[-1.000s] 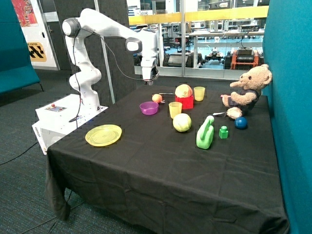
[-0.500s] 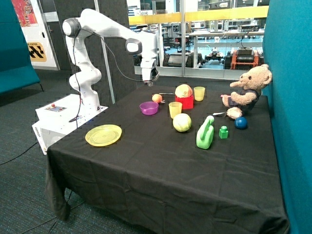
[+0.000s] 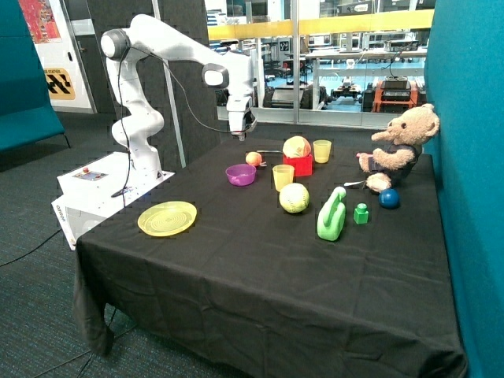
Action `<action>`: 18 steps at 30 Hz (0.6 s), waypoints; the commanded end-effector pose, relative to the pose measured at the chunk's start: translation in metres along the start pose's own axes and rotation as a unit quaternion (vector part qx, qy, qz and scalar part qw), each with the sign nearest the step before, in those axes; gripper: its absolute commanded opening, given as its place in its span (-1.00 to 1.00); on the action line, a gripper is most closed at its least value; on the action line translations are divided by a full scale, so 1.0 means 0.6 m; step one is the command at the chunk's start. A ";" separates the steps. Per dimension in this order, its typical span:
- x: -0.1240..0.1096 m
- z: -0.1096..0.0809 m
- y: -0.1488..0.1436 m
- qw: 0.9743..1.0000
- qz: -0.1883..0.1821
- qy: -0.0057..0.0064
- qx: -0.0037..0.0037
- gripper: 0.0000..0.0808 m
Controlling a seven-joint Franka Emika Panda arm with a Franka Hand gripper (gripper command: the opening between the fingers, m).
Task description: Roll the dices in the bowl
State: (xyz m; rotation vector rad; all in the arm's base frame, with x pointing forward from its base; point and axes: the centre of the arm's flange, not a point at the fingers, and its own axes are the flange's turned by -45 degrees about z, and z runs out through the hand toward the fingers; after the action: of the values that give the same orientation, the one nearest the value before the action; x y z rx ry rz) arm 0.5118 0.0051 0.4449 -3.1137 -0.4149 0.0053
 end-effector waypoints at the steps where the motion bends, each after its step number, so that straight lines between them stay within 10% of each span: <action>1: -0.002 0.000 -0.002 1.000 -0.005 0.002 0.000 0.41; 18: -0.027 -0.007 -0.008 1.000 -0.017 0.002 0.000 0.15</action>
State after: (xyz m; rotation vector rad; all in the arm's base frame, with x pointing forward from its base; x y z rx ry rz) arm 0.5026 0.0027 0.4471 -3.1113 -0.4406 0.0016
